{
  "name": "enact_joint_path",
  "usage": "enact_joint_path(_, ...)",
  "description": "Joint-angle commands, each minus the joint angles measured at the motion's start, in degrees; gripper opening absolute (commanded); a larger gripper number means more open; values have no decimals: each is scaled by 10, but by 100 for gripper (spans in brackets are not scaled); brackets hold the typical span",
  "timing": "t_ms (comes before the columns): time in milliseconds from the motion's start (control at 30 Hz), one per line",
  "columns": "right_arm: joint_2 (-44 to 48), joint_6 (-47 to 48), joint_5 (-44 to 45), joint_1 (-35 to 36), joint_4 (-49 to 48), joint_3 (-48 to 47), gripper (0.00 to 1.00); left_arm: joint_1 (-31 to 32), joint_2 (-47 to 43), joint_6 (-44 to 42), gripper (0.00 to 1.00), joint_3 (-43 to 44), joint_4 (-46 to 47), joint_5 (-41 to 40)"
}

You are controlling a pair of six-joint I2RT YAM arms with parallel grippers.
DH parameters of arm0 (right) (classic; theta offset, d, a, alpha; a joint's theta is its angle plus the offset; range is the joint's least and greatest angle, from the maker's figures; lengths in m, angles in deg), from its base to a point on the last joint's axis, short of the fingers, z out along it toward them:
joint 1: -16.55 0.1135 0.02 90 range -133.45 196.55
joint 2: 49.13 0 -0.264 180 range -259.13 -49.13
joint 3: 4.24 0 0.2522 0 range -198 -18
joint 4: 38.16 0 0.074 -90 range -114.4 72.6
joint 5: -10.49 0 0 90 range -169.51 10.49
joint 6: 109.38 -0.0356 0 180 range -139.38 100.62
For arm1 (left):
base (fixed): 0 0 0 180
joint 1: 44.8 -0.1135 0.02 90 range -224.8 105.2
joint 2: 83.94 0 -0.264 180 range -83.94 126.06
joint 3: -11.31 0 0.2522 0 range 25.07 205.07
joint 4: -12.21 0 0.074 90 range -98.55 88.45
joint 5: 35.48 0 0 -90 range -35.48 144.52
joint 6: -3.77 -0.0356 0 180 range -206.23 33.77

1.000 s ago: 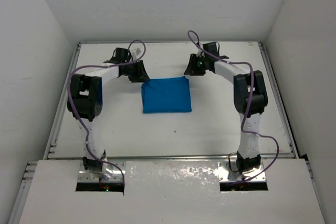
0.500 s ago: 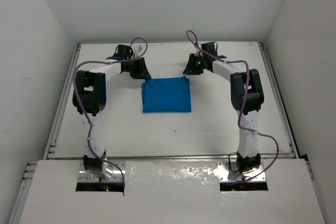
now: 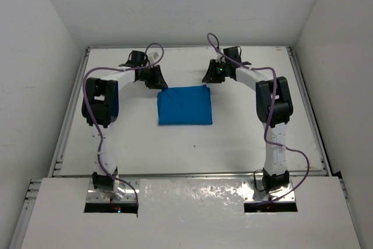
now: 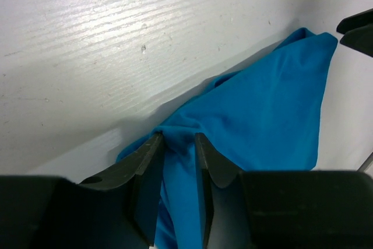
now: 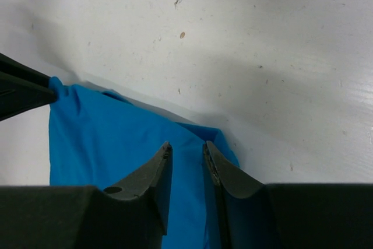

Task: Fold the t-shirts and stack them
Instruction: Put the neatly folded tshirt into the corner of the board with the left arm

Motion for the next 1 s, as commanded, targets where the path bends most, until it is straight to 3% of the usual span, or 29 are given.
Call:
enact_joint_path(0, -1, 2, -13, 3, -10, -5, 26, -8, 0, 8, 25, 31, 19, 17)
enact_joint_path(67, -6, 2, -13, 3, -1, -7, 23, -8, 3, 10, 21, 36, 16, 13)
enact_joint_path(133, -7, 0, -11, 3, 4, -6, 16, -10, 7, 12, 10, 42, 9, 5)
enact_joint_path(200, -10, -3, 7, 2, 12, -6, 2, -19, 11, 11, 0, 52, -3, -7)
enact_joint_path(400, -13, -16, 30, -5, 13, -5, 0, -48, 11, 19, 0, 53, 11, 6)
enact_joint_path(433, -6, -20, 31, -9, 10, 3, 0, -49, 21, 8, 4, 72, -10, 9)
enact_joint_path(500, 4, -25, 21, -15, 4, 12, 0, -51, 29, -4, 74, 99, -30, 15)
enact_joint_path(533, 11, -25, 17, -17, 4, 15, 0, -54, 27, -14, 98, 104, -40, 15)
enact_joint_path(667, 73, -5, 15, -30, 4, 48, 7, -75, 6, -54, 100, 118, -109, 22)
enact_joint_path(833, 157, 13, 1, -31, 11, 96, 9, -99, -55, -67, 100, 5, -119, 55)
enact_joint_path(967, 214, 12, 2, -31, -12, 157, 9, -92, -114, -57, 100, -108, -71, 75)
